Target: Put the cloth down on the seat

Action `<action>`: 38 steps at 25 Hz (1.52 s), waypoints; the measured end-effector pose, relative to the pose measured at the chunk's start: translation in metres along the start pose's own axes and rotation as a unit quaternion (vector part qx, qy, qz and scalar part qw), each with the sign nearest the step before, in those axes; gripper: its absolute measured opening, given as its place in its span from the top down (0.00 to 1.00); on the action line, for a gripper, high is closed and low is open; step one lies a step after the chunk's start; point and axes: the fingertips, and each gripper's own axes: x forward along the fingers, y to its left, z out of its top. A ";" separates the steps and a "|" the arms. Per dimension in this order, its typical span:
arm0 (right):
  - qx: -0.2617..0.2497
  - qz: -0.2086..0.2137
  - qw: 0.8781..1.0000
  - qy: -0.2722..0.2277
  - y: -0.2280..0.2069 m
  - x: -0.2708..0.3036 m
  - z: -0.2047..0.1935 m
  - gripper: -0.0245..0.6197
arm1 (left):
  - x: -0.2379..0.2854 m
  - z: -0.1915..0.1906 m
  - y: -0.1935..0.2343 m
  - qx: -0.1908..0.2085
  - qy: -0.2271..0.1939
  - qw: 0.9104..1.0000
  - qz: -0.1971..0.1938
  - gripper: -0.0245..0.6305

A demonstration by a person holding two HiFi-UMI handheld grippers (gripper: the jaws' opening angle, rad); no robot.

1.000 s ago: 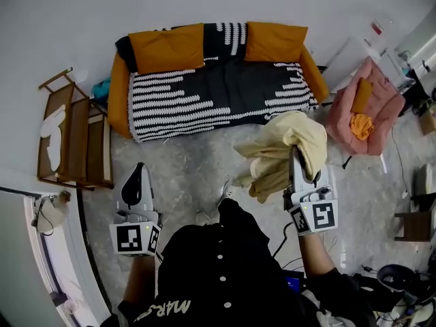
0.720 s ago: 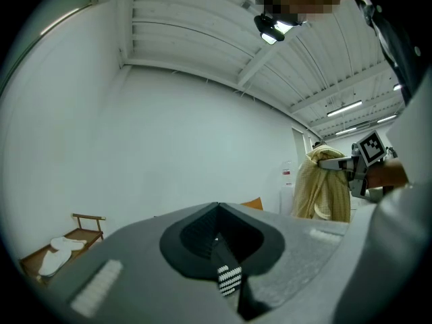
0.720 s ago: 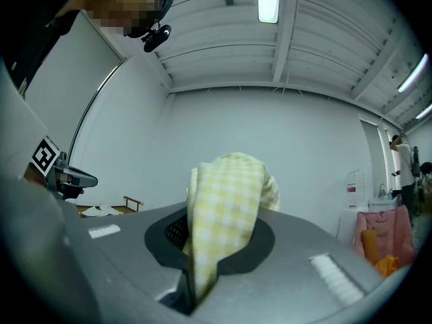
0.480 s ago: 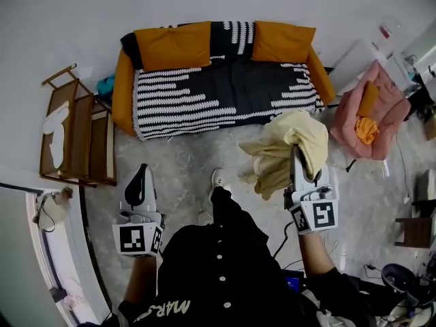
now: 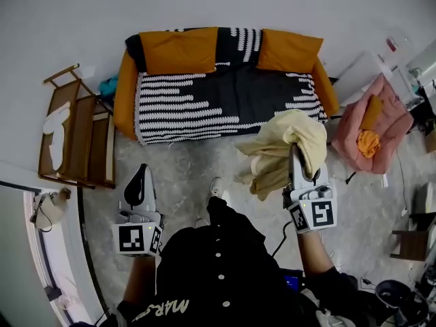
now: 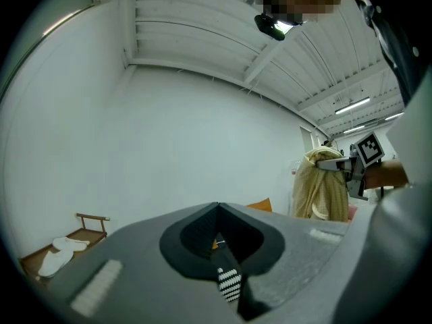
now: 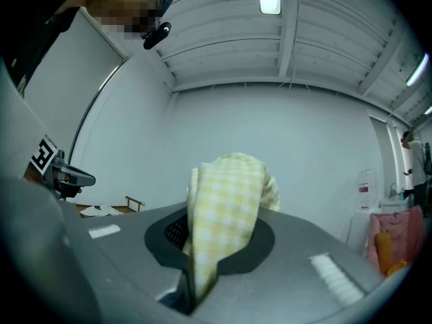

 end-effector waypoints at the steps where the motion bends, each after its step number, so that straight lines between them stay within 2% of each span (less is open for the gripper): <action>1: 0.000 0.002 1.000 -0.001 -0.001 0.006 0.000 0.87 | 0.004 0.001 0.003 0.000 0.000 1.000 0.002 0.96; 9: 0.001 0.006 1.000 -0.013 -0.012 0.051 0.005 0.87 | 0.043 0.011 0.019 0.009 -0.006 1.000 0.009 0.96; 14: 0.015 0.023 0.999 -0.027 -0.014 0.073 0.007 0.87 | 0.069 0.013 0.022 0.007 -0.005 1.000 0.006 0.96; 17: 0.005 0.017 1.000 -0.009 -0.024 0.081 -0.002 0.87 | 0.081 0.012 0.021 0.008 -0.001 1.000 0.006 0.96; 27: 0.024 0.029 0.999 -0.021 -0.051 0.127 -0.003 0.87 | 0.129 0.017 0.023 0.011 0.009 1.000 0.016 0.96; 34: 0.038 0.015 0.999 -0.021 -0.073 0.161 -0.005 0.87 | 0.171 0.027 0.018 0.019 0.002 1.000 0.012 0.96; 38: 0.036 0.023 0.999 -0.026 -0.084 0.179 -0.008 0.87 | 0.191 0.024 0.019 0.016 0.004 1.000 0.018 0.96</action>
